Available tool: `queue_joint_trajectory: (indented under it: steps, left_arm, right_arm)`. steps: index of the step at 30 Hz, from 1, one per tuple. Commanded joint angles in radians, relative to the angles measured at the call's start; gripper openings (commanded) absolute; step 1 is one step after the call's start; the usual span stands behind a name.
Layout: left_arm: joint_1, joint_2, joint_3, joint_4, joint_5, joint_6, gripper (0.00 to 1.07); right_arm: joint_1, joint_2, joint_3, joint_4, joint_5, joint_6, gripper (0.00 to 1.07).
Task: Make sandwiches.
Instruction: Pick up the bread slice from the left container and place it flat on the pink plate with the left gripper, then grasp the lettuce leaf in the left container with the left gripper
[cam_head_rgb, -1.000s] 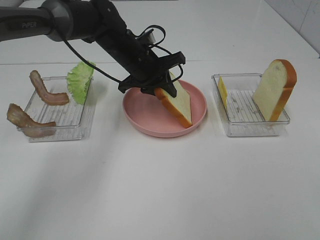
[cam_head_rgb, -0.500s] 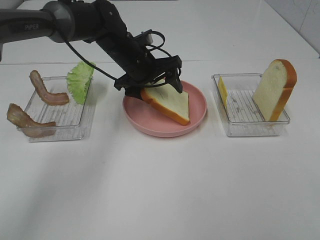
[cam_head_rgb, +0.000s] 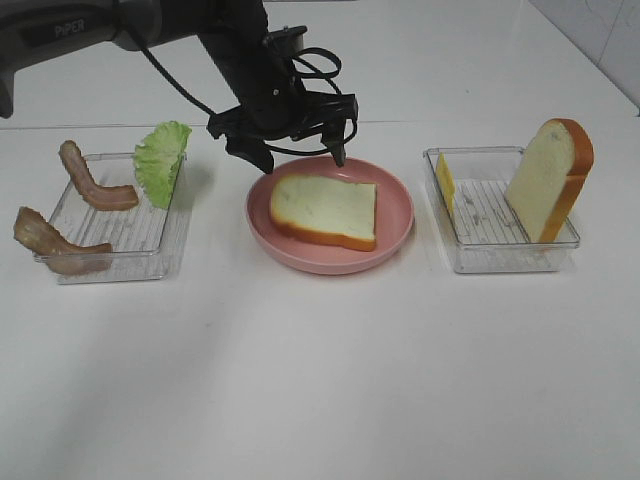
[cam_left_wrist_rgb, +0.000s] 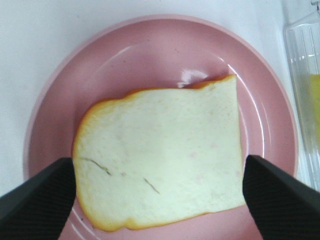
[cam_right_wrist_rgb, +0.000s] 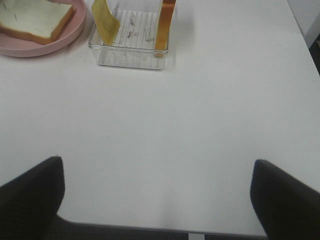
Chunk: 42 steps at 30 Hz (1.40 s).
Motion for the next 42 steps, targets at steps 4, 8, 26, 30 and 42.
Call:
queue_joint_trajectory:
  steps: [4, 8, 26, 30, 42]
  left_arm:
    - [-0.032, -0.003, -0.096, 0.156, 0.117, -0.016, 0.83]
    - [-0.032, -0.004, -0.186, 0.186, 0.219, -0.003, 0.83]
    - [0.049, -0.171, -0.279, 0.202, 0.332, 0.059, 0.83]
    - [0.108, -0.226, -0.23, 0.193, 0.332, 0.058, 0.83]
    - [0.202, -0.267, -0.029, 0.193, 0.33, 0.043, 0.83]
  right_arm:
    - [-0.004, -0.035, -0.002, 0.0, -0.001, 0.0, 0.99]
    - [-0.004, -0.035, -0.002, 0.0, -0.001, 0.0, 0.99]
    - [-0.004, -0.035, -0.002, 0.0, -0.001, 0.0, 0.99]
    - [-0.004, -0.035, -0.002, 0.0, -0.001, 0.0, 0.99]
    - [-0.004, -0.035, -0.002, 0.0, -0.001, 0.0, 0.99]
